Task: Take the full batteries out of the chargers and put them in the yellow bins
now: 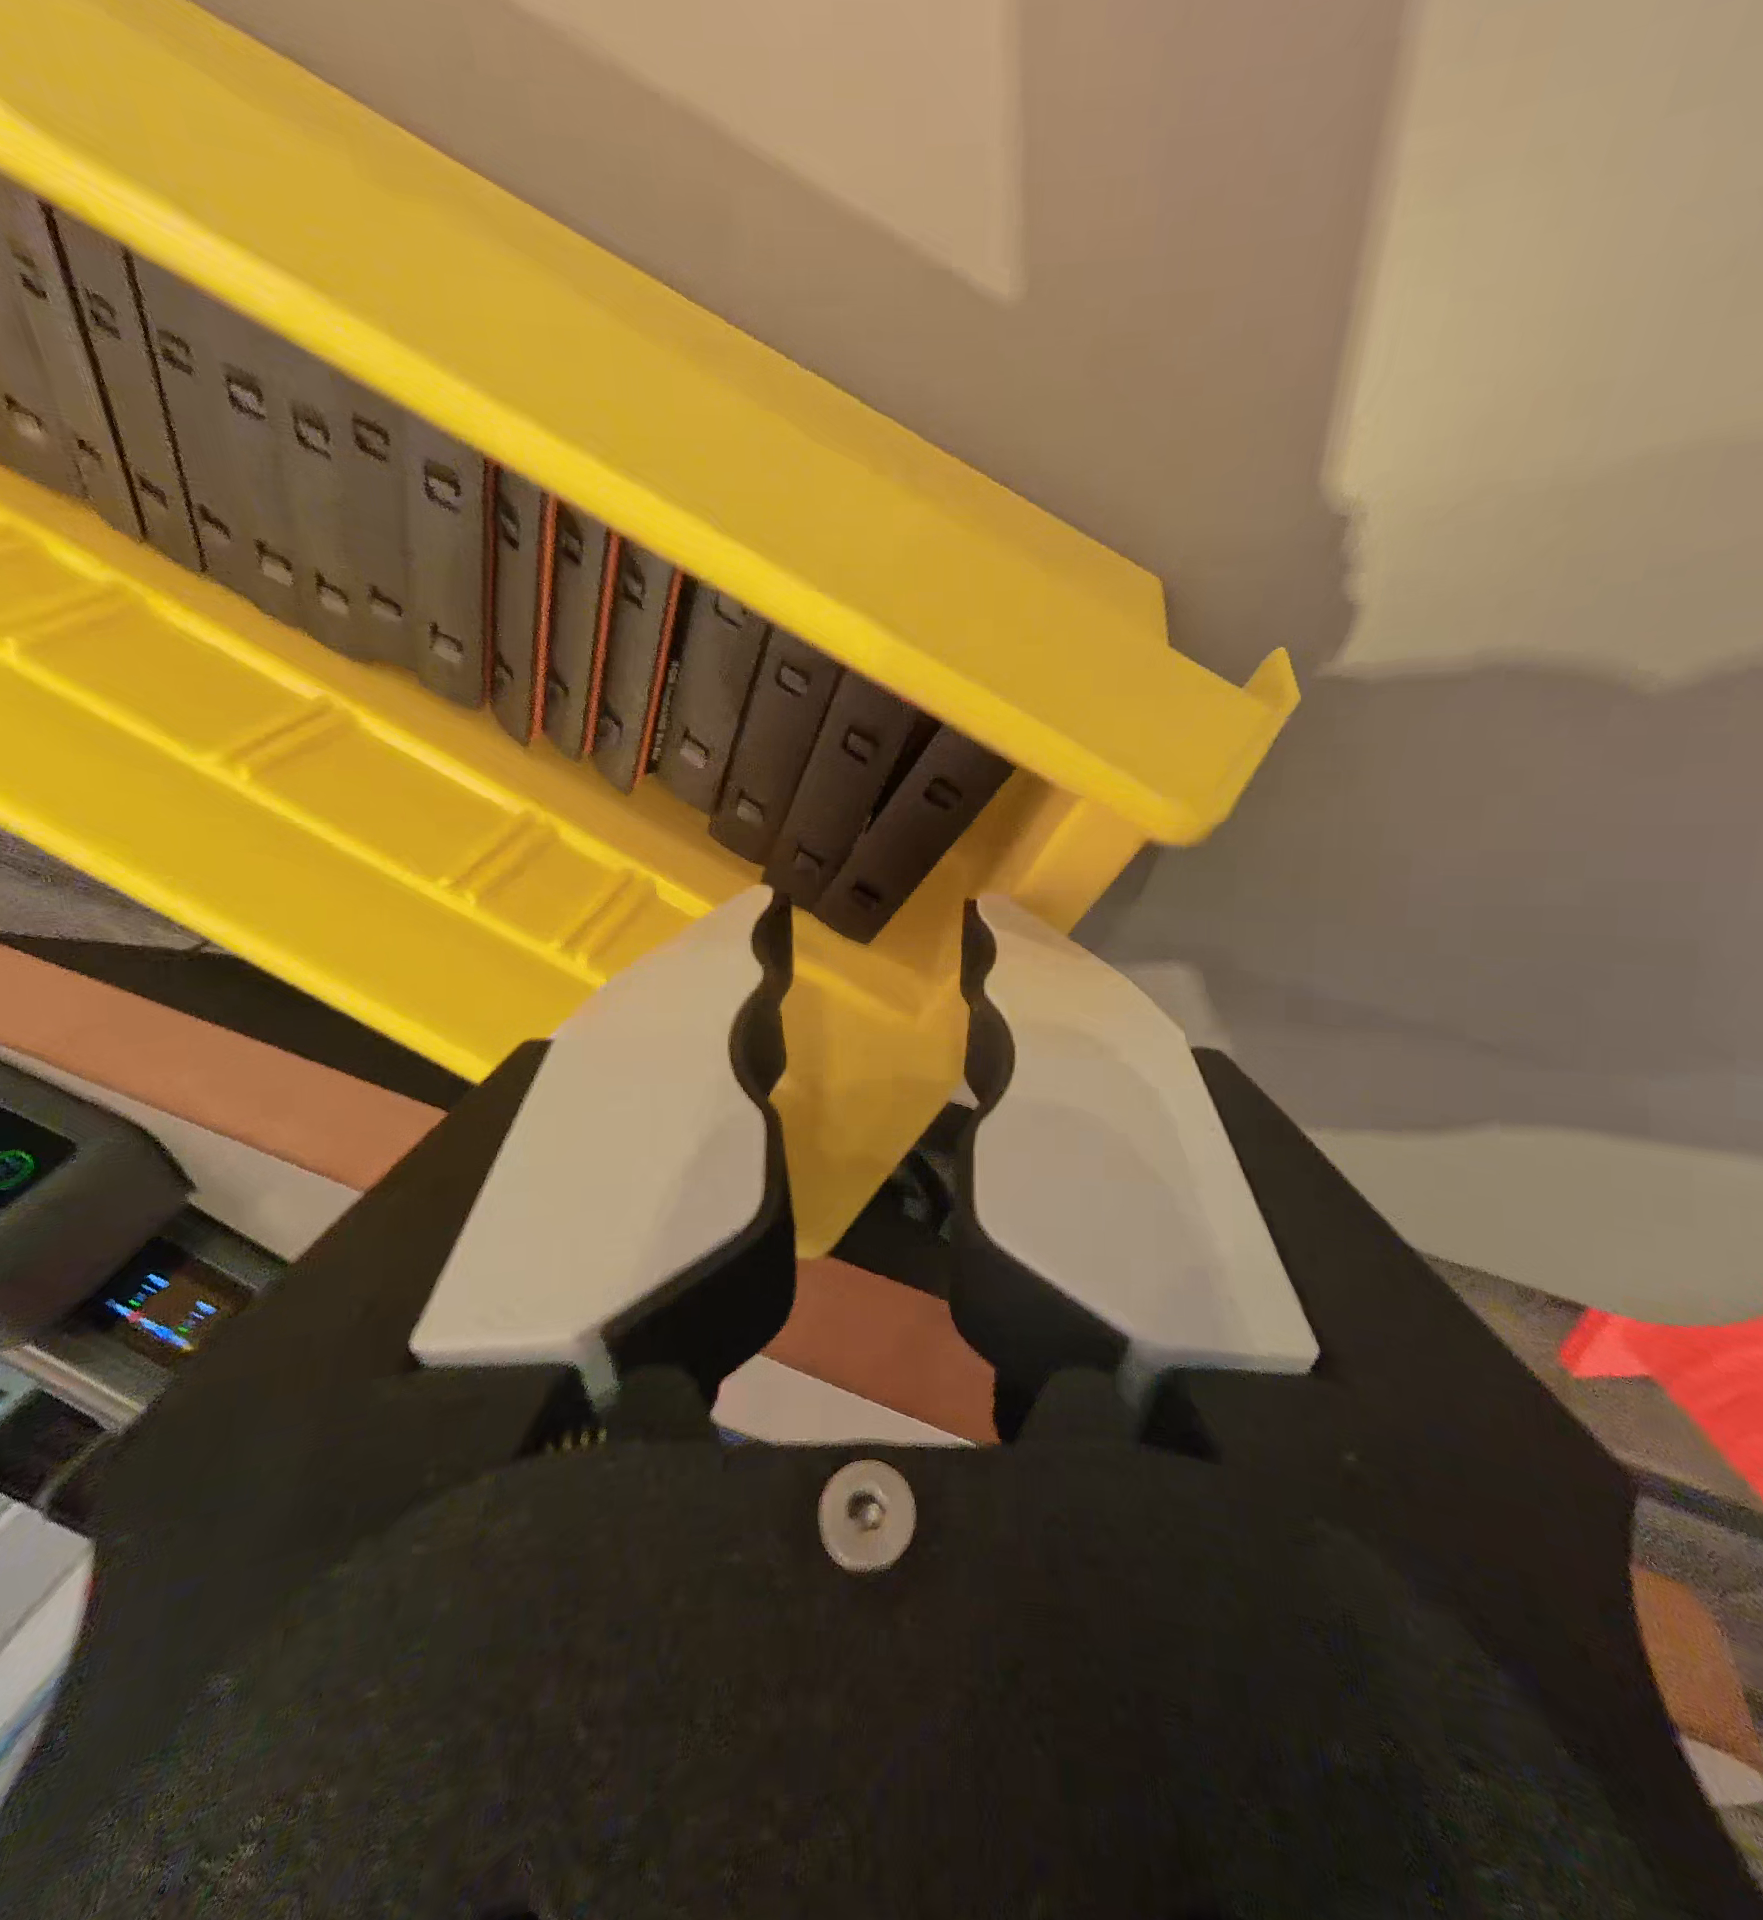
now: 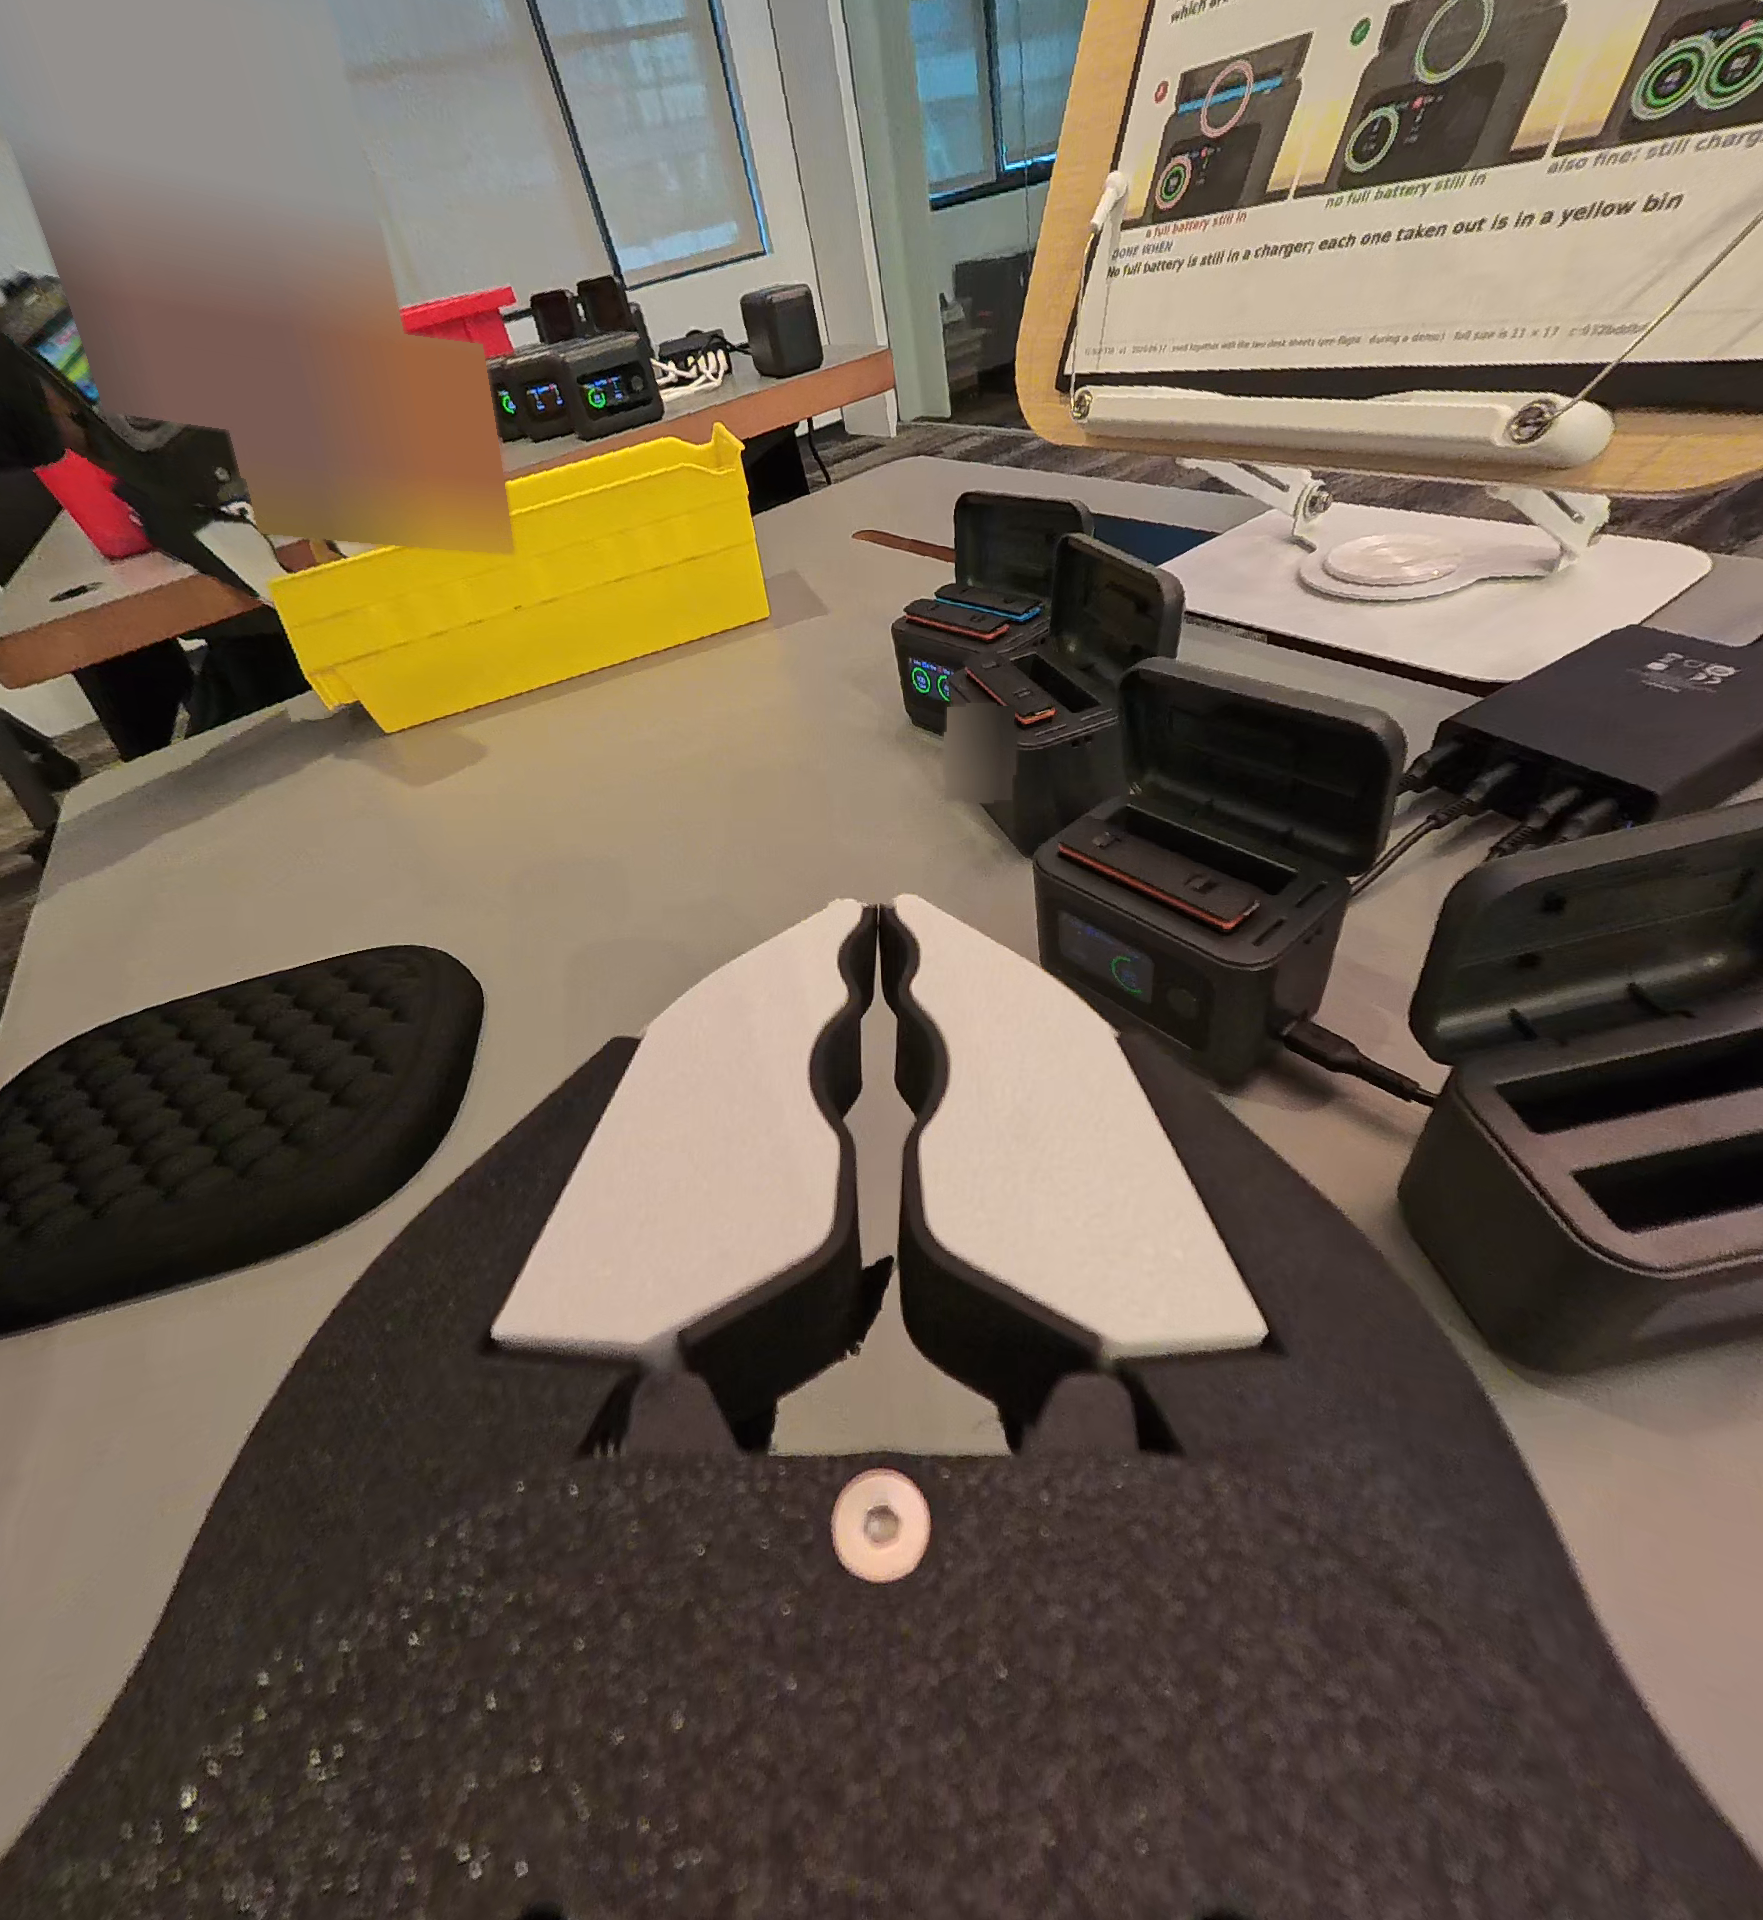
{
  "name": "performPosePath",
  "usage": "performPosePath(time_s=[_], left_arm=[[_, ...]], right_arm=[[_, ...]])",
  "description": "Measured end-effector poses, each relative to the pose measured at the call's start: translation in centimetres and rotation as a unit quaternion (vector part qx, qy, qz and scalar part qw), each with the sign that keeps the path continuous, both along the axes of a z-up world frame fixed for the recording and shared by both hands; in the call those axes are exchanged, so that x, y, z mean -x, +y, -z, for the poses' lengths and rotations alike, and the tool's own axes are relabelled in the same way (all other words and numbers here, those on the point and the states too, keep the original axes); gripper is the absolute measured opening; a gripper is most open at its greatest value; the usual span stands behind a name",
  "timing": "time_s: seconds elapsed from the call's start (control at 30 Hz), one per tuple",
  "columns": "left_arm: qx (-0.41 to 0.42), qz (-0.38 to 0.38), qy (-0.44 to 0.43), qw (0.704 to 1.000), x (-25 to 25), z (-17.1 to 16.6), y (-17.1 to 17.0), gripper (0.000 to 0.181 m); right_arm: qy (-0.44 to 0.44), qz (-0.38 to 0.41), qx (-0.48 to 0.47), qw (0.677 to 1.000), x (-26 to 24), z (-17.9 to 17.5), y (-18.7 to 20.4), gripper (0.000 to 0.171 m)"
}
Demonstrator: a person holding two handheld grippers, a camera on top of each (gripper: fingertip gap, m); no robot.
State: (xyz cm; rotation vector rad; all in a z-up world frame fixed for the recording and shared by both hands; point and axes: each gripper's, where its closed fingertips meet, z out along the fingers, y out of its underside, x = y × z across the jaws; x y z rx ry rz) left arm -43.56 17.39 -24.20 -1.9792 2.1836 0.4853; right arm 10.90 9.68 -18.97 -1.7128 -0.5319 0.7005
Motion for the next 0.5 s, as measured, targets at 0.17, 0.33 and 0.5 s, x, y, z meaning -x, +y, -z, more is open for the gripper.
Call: performPosePath(time_s=[0.17,0.33,0.5], left_arm=[[0.014,0.043,0.057,0.997,-0.2,0.8,0.6,0.031],[0.027,0.073,0.094,0.993,-0.4,1.3,0.9,0.034],[0.023,0.084,0.098,0.991,-0.7,1.8,1.4,0.038]], right_arm=[[-0.002,0.002,0.004,1.0,0.0,0.3,0.1,0.0],[-0.001,0.003,0.01,1.0,-0.1,0.6,0.2,0.0],[-0.001,0.004,0.011,1.0,-0.3,0.6,0.3,0.0]])
